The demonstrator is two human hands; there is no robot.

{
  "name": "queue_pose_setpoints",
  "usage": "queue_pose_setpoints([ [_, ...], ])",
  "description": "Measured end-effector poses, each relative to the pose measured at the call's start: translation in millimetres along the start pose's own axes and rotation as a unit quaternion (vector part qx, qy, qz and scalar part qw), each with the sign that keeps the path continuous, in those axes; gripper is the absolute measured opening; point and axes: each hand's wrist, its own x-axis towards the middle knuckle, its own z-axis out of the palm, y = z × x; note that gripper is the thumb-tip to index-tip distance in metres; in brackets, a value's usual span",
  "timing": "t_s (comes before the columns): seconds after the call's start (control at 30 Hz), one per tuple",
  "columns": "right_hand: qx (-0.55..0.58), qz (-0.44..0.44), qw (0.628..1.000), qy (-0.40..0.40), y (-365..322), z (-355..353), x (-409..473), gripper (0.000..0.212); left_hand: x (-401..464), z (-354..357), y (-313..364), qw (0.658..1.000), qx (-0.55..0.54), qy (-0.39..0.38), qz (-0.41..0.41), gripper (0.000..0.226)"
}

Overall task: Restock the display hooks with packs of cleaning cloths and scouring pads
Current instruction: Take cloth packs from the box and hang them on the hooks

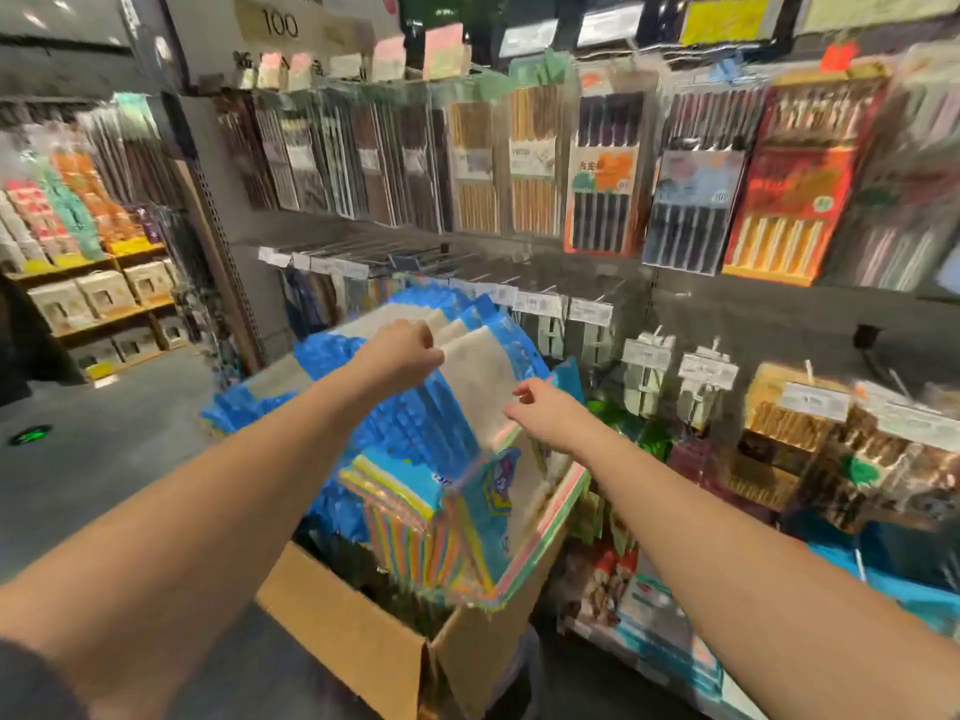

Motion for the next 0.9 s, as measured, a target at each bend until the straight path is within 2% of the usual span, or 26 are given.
queue_pose_setpoints([
  [0.2, 0.07, 0.102, 0.992, -0.015, -23, 25, 59, 0.066, 67, 13, -16, 0.998, 0.028, -0.046, -0.013, 0.018],
  [0.4, 0.108, 0.18, 0.977, 0.025, -27, 51, 89, 0.065, 97, 37, -18, 0.994, 0.087, -0.048, -0.047, 0.055],
  [0.5, 0.128, 0.197, 0.971, 0.035, -33, 57, 94, 0.058, 107, 42, -21, 0.995, 0.071, -0.035, -0.059, 0.05],
  [0.57, 0.151, 0.204, 0.966, 0.04, -35, 62, 95, 0.056, 112, 40, -23, 0.996, 0.05, -0.041, -0.054, 0.039],
  [0.63, 0.171, 0.201, 0.963, 0.05, -38, 66, 92, 0.058, 117, 34, -24, 0.996, 0.028, -0.078, -0.039, 0.035],
  [0.7, 0.212, 0.197, 0.955, 0.063, -35, 72, 94, 0.066, 122, 27, -22, 0.988, -0.008, -0.15, -0.048, 0.038],
  [0.8, 0.251, 0.192, 0.946, 0.069, -33, 76, 92, 0.08, 124, 25, -17, 0.968, -0.021, -0.237, -0.079, 0.054],
  [0.9, 0.249, 0.177, 0.949, 0.078, -43, 74, 77, 0.056, 118, 31, -9, 0.976, 0.043, -0.211, -0.04, 0.048],
])
